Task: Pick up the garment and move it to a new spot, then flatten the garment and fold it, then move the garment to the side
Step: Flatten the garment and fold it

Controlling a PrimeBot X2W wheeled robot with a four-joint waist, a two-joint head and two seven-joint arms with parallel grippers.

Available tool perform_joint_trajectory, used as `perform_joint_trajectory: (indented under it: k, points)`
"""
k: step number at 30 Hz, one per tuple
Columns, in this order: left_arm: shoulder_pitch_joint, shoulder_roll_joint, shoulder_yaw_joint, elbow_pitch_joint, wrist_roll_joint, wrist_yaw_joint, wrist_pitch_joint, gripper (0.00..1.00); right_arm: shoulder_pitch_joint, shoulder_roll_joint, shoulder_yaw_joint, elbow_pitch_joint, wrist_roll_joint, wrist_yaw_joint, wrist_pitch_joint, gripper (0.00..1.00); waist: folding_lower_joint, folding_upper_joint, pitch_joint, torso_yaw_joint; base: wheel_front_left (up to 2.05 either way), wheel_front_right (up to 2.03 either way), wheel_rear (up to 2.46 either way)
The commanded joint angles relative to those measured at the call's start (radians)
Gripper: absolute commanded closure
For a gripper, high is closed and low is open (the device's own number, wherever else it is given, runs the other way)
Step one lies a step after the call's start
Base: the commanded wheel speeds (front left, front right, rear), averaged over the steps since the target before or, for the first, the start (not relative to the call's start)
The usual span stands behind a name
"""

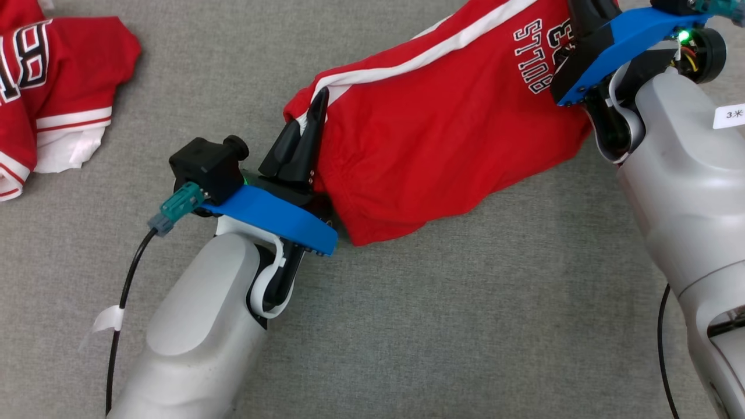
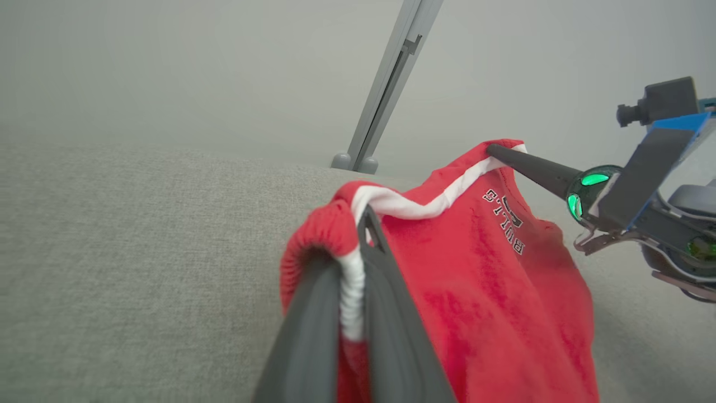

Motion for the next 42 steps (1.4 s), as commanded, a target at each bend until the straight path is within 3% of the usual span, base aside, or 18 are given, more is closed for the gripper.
perform_joint_trajectory:
  k: [1,2,3,9,17,22,32,42]
  points:
    - [-0.02,-0.005,0.007,0.01,0.007,-0.001,-0.003,1.0,-0.027,0.006,0.008,0.034,-0.009,0.0,-0.002,0.32,-0.0002,-0.0003,0.012,0.011,0.0,0.0,0.0]
    - [-0.022,-0.009,0.01,0.008,0.001,-0.001,-0.003,0.66,-0.037,0.011,0.013,0.052,-0.01,0.0,-0.004,0.0,-0.0002,-0.0003,0.012,0.011,0.0,0.0,0.0]
    - [-0.023,-0.01,0.013,0.008,0.003,-0.001,-0.003,0.0,-0.041,0.015,0.016,0.064,-0.009,0.0,-0.009,0.0,-0.0002,-0.0003,0.011,0.012,0.0,0.0,0.0]
    - [0.033,-0.013,0.038,0.012,0.04,-0.001,-0.003,0.0,0.011,-0.001,0.061,0.091,0.001,0.0,-0.026,0.0,-0.0002,-0.0003,-0.032,0.008,0.0,0.0,0.0]
    - [0.159,0.012,0.086,-0.029,0.12,-0.001,-0.003,0.0,0.078,-0.097,0.126,0.094,0.013,0.0,-0.035,0.0,-0.0002,-0.0003,-0.083,0.031,0.0,0.0,0.0]
    - [0.246,0.011,0.202,-0.105,0.2,0.0,-0.003,0.0,0.099,-0.152,0.148,0.113,0.018,0.0,-0.037,0.0,-0.0002,-0.0003,-0.094,0.059,0.0,0.0,0.0]
    - [0.413,-0.074,0.527,-0.314,0.369,0.011,-0.003,0.0,0.125,-0.183,0.168,0.157,0.034,0.0,0.001,0.0,-0.0002,-0.0003,-0.096,0.092,0.0,0.0,0.0]
    - [0.461,-0.088,0.568,-0.328,0.403,0.006,-0.003,0.0,0.148,-0.18,0.169,0.174,0.051,0.0,0.078,0.0,-0.0002,-0.0003,-0.094,0.096,0.0,0.0,0.0]
